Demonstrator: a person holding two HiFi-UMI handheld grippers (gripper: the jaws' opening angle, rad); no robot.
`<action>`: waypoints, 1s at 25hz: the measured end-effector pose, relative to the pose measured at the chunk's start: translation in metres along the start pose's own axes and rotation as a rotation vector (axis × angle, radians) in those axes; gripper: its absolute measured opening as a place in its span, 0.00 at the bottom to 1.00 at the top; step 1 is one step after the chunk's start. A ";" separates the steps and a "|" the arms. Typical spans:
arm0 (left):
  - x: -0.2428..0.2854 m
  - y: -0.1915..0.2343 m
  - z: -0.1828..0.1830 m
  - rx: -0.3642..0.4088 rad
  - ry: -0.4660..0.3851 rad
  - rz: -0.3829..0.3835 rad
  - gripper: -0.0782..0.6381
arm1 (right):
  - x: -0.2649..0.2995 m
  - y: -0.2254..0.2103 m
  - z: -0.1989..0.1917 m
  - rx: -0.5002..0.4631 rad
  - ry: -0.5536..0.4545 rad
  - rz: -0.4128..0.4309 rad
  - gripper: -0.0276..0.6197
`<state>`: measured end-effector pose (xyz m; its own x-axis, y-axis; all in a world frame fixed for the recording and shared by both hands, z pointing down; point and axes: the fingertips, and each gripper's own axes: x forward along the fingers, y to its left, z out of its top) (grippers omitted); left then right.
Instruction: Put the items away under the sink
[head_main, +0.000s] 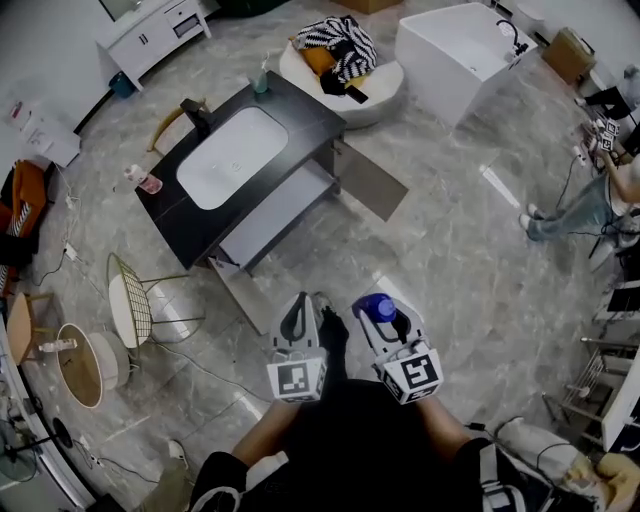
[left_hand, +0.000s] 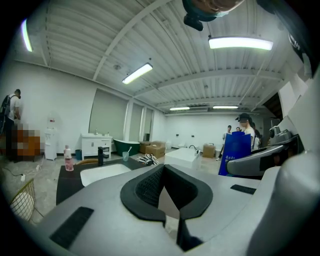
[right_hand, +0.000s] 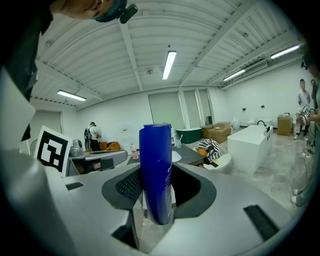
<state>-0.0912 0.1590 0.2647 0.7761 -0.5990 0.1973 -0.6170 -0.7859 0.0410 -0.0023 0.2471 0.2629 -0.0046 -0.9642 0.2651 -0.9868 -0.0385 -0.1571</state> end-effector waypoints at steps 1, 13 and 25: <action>0.016 0.007 0.006 -0.004 -0.007 0.009 0.13 | 0.015 -0.008 0.007 -0.008 -0.003 0.013 0.29; 0.130 0.062 0.022 -0.018 0.013 0.168 0.13 | 0.161 -0.081 0.048 -0.072 0.064 0.161 0.29; 0.198 0.085 -0.016 -0.191 -0.056 0.502 0.13 | 0.275 -0.126 0.008 -0.208 0.122 0.475 0.29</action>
<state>0.0078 -0.0244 0.3229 0.3822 -0.9051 0.1862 -0.9225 -0.3620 0.1340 0.1221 -0.0154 0.3477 -0.4651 -0.8249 0.3213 -0.8827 0.4596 -0.0978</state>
